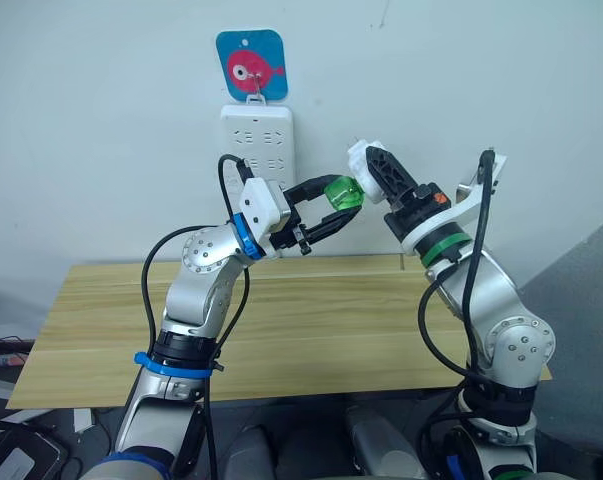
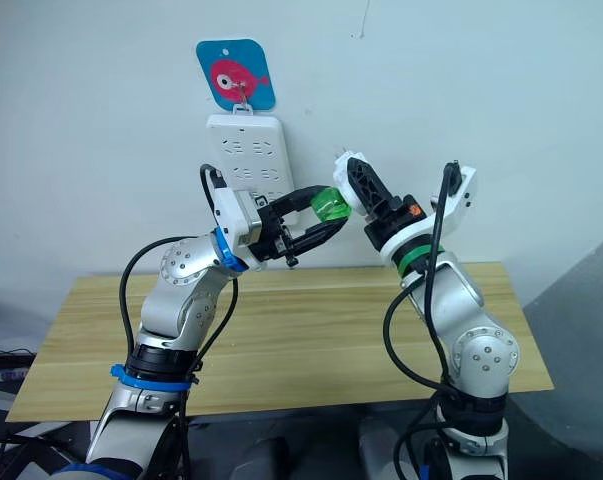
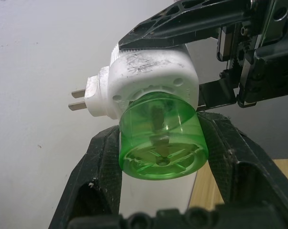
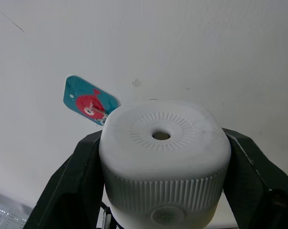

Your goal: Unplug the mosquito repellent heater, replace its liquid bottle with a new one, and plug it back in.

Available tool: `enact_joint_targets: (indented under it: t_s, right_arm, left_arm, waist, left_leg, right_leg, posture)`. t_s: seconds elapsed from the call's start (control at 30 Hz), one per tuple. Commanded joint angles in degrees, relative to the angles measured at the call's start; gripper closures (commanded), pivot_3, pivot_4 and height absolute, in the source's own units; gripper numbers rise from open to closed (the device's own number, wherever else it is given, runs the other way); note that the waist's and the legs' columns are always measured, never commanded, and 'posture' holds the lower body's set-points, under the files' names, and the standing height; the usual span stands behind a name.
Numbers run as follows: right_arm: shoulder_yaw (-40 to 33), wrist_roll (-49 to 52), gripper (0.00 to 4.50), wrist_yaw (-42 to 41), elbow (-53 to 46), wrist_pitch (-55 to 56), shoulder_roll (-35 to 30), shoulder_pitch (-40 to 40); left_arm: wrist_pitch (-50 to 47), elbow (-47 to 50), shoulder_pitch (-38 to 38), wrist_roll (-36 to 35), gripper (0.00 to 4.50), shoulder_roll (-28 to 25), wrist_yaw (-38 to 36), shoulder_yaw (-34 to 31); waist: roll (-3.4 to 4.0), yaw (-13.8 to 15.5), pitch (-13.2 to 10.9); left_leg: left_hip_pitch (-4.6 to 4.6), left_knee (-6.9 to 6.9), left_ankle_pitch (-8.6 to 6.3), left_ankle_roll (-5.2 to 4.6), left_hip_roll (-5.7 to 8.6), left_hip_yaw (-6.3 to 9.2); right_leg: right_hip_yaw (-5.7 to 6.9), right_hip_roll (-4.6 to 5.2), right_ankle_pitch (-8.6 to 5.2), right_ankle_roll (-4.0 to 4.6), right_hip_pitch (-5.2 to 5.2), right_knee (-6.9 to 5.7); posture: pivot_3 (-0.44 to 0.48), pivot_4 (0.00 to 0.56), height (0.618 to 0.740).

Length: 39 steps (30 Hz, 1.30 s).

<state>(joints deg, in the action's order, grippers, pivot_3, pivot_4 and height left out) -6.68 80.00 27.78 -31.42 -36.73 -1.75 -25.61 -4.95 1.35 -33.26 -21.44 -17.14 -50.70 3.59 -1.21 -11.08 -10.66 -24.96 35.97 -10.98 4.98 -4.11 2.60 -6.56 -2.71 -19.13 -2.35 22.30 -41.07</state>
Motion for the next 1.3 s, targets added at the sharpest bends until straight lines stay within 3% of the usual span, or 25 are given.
enact_joint_targets:
  t_s: [0.03,0.07,0.27,0.4,0.53,0.77,1.3]
  right_arm:
    - [-2.0,5.0,0.19,-1.9,-2.0,0.0,-4.0,1.3]
    - [-3.1,7.2,0.00,-3.1,-1.6,-1.0,-6.7,1.7]
    - [-7.7,25.5,0.00,-16.7,5.9,-12.5,-28.5,5.5]
    - [-7.1,29.0,0.00,-27.7,13.1,-21.8,-40.5,8.0]
    - [-3.8,27.4,0.00,-36.5,15.5,-28.8,-47.1,8.3]
    - [0.6,28.6,0.00,-41.7,14.9,-31.4,-49.4,6.6]
    - [9.3,30.9,0.00,-37.3,14.1,-27.9,-43.9,1.5]
  left_arm:
    - [0.4,1.8,-0.4,-1.1,2.25,-2.1,-1.9,-1.0]
    - [1.1,2.1,0.0,-0.8,2.25,-3.2,-3.4,-0.6]
    - [3.9,3.4,3.7,-0.2,2.25,-9.8,-12.7,1.4]
    - [6.5,4.0,5.9,-0.1,2.25,-12.3,-17.4,2.8]
    - [8.2,6.3,8.0,-0.7,2.25,-14.1,-20.4,3.4]
    - [10.2,8.1,11.3,-0.5,2.25,-14.7,-22.0,3.9]
    - [13.7,8.1,11.0,1.4,2.25,-13.9,-22.1,6.2]
  waist:
    - [0.00,0.0,0.0]
    - [0.00,0.0,0.0]
    - [0.03,0.1,0.0]
    - [0.07,0.4,-0.1]
    - [0.05,0.5,-0.2]
    - [0.00,1.5,-0.4]
    - [-0.10,3.1,-1.0]
  left_leg:
    - [0.00,0.00,0.00,0.00,0.00,0.00]
    - [0.00,0.00,0.00,0.00,0.00,0.00]
    - [0.01,0.00,-0.01,-0.01,0.03,-0.06]
    - [0.02,0.00,-0.01,-0.02,0.04,-0.11]
    - [0.05,0.00,-0.01,-0.02,0.02,-0.21]
    - [0.08,0.02,-0.01,-0.02,0.01,-0.29]
    - [0.07,0.02,-0.02,-0.02,0.00,-0.35]
  right_leg:
    - [0.00,0.00,0.00,0.00,0.00,0.00]
    - [0.01,0.00,0.00,0.00,0.00,0.00]
    - [-0.08,0.02,-0.01,0.00,-0.02,0.06]
    - [-0.13,0.02,-0.01,0.00,-0.03,0.08]
    - [-0.22,0.01,-0.02,0.00,-0.02,0.09]
    - [-0.31,0.01,-0.02,-0.02,-0.02,0.12]
    - [-0.34,0.01,-0.03,-0.03,-0.01,0.20]
  posture:
    - [-0.193,0.159,0.704]
    - [-0.193,0.159,0.704]
    - [-0.182,0.167,0.704]
    - [-0.170,0.172,0.704]
    - [-0.157,0.182,0.704]
    - [-0.152,0.188,0.704]
    - [-0.145,0.193,0.704]
